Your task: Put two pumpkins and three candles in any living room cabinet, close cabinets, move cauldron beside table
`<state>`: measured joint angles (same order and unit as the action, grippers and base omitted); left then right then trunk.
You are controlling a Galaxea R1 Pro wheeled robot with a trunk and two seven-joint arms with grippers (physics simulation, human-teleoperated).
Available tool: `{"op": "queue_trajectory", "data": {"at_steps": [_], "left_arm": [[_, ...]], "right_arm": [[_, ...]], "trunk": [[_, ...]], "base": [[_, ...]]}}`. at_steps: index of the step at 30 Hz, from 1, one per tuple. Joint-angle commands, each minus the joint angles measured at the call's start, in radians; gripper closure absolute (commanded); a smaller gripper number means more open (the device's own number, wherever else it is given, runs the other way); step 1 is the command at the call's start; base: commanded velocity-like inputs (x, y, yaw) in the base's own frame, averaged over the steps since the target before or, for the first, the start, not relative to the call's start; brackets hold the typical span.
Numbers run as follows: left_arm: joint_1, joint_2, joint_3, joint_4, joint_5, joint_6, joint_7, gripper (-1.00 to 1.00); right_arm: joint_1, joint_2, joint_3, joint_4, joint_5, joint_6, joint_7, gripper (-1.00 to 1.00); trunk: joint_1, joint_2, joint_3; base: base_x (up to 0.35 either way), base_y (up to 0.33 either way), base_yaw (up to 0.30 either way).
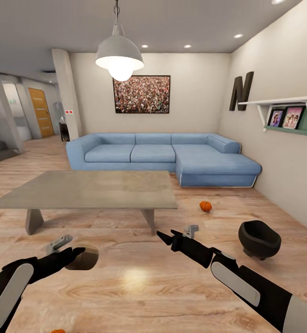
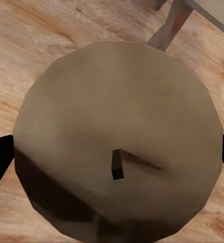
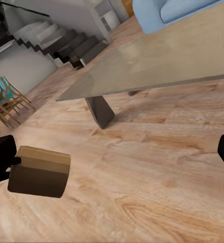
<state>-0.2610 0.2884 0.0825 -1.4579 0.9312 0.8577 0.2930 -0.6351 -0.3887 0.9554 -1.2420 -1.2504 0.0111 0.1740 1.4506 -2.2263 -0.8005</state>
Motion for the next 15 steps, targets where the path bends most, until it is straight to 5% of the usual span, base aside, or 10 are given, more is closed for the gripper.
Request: {"op": "queue_trajectory", "data": {"at_steps": [1, 15], "left_arm": [[-0.001, 0.0, 0.0, -0.001, 0.012, 0.003, 0.009, 1.0], [0.0, 0.0, 0.003, -0.001, 0.011, 0.003, 0.008, 1.0]], "right_arm": [[-0.001, -0.001, 0.002, 0.0, -0.011, 0.001, 0.002, -1.0], [-0.001, -0.001, 0.002, 0.0, -0.011, 0.001, 0.002, -1.0]], "trunk": [[0.0, -0.001, 0.0], [0.0, -0.001, 0.014]], "base": [[-0.002, 0.0, 0.215], [0.0, 0.0, 0.217]]}}
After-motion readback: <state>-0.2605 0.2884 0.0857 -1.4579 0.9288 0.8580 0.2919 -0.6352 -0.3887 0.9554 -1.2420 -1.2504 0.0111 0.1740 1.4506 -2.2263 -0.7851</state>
